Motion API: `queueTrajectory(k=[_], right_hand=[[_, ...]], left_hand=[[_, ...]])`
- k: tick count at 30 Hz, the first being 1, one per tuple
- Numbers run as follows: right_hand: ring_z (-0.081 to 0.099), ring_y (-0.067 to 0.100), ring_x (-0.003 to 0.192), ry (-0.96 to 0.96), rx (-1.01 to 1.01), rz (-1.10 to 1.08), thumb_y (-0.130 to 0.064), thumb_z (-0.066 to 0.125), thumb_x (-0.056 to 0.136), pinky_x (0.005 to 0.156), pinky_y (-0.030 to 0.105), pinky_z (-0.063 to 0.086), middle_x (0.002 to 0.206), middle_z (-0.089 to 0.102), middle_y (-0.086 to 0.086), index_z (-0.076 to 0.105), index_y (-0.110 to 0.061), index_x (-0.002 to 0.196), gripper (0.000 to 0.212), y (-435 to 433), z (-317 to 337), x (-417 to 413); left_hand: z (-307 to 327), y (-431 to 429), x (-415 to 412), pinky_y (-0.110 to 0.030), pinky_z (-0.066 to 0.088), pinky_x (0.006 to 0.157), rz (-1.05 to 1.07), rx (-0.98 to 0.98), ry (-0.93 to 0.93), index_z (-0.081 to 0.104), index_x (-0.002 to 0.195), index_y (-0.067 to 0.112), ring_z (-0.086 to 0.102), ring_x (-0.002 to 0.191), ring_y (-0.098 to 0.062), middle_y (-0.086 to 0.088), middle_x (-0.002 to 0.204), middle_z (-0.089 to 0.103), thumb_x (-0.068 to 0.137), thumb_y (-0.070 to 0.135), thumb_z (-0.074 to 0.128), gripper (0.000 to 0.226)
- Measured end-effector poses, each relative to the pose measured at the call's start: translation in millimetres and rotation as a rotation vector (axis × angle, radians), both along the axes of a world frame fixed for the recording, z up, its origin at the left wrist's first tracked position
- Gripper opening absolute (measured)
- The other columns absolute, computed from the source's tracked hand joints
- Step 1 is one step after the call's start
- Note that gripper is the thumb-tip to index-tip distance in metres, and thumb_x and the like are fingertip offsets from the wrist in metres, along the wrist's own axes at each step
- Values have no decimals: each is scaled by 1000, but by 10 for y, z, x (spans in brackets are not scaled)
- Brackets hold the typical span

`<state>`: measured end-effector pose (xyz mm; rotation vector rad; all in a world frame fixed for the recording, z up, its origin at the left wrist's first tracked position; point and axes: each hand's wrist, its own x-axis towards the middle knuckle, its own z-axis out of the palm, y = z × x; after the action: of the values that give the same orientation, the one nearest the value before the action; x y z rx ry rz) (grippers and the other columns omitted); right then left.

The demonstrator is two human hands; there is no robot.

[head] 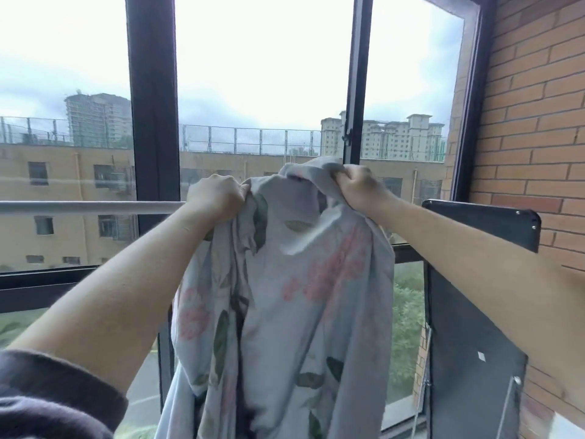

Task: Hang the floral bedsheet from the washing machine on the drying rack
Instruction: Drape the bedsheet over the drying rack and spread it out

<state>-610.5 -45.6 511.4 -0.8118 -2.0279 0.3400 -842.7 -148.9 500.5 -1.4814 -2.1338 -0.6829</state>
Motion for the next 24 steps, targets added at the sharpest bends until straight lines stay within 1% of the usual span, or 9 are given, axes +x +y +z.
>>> queueTrajectory(k=[3, 6, 9, 12, 15, 17, 19, 22, 24], right_hand=[[62, 18, 80, 9, 304, -129, -28, 38, 100, 54, 18, 38, 91, 65, 4, 64, -10, 106, 32, 166, 615, -60], [62, 27, 80, -36, 463, -237, -29, 37, 100, 62, 27, 46, 81, 60, 6, 61, -7, 101, 33, 448, 1005, -148], [59, 28, 76, -87, 502, -328, -33, 36, 100, 65, 32, 43, 71, 54, 1, 58, -11, 99, 32, 756, 1109, -275], [56, 25, 75, -223, 367, -336, -32, 37, 100, 68, 34, 44, 70, 51, 0, 54, -13, 93, 26, 1081, 892, -539], [58, 23, 80, -483, 195, -270, -38, 41, 99, 73, 33, 48, 92, 62, 4, 59, -16, 95, 29, 1375, 447, -757], [59, 23, 82, -676, 32, -196, -26, 45, 95, 70, 29, 46, 92, 65, 4, 66, -18, 87, 23, 1488, 239, -818], [56, 21, 77, -773, -118, -153, -17, 48, 89, 65, 27, 42, 82, 62, 1, 65, -19, 75, 22, 1522, 194, -847], [55, 21, 76, -758, -144, -122, -15, 50, 85, 66, 26, 41, 79, 61, 0, 70, -14, 87, 19, 1511, 193, -875], [56, 20, 77, -702, -105, -92, -20, 52, 87, 61, 25, 41, 80, 62, 0, 70, -13, 92, 20, 1498, 201, -880]], left_hand=[[20, -18, -17, -34, 39, 71, -17, -21, 3, 68, 100, 16, 58, 94, -31, -14, 106, 64, 98, 54, 24, 58], [45, -9, -53, -33, 41, 70, -21, -52, -15, 69, 94, 16, 53, 83, -26, -12, 103, 66, 97, 56, 25, 60], [84, 25, -108, -36, 46, 80, 6, -84, -101, 69, 106, 16, 56, 95, -29, -12, 113, 64, 95, 61, 23, 65], [138, 112, -134, -40, 47, 92, 34, -52, -249, 65, 111, 8, 57, 105, -32, -16, 119, 61, 96, 57, 30, 63], [216, 172, -121, -33, 48, 81, 110, -73, -281, 65, 101, 2, 58, 96, -33, -19, 110, 63, 96, 34, 41, 40], [249, 184, -86, -31, 45, 71, 158, -159, -249, 66, 101, 0, 59, 95, -31, -17, 107, 62, 95, 22, 41, 34], [277, 204, -114, -28, 43, 62, 190, -221, -234, 65, 105, 4, 58, 89, -27, -14, 108, 63, 93, 27, 41, 34], [311, 284, -78, -35, 45, 82, 170, -177, -54, 57, 113, 19, 54, 101, -24, -4, 118, 57, 92, 51, 36, 43], [317, 402, 67, -36, 43, 86, -58, -121, -20, 54, 111, 27, 52, 102, -20, 2, 115, 57, 93, 59, 34, 42]])
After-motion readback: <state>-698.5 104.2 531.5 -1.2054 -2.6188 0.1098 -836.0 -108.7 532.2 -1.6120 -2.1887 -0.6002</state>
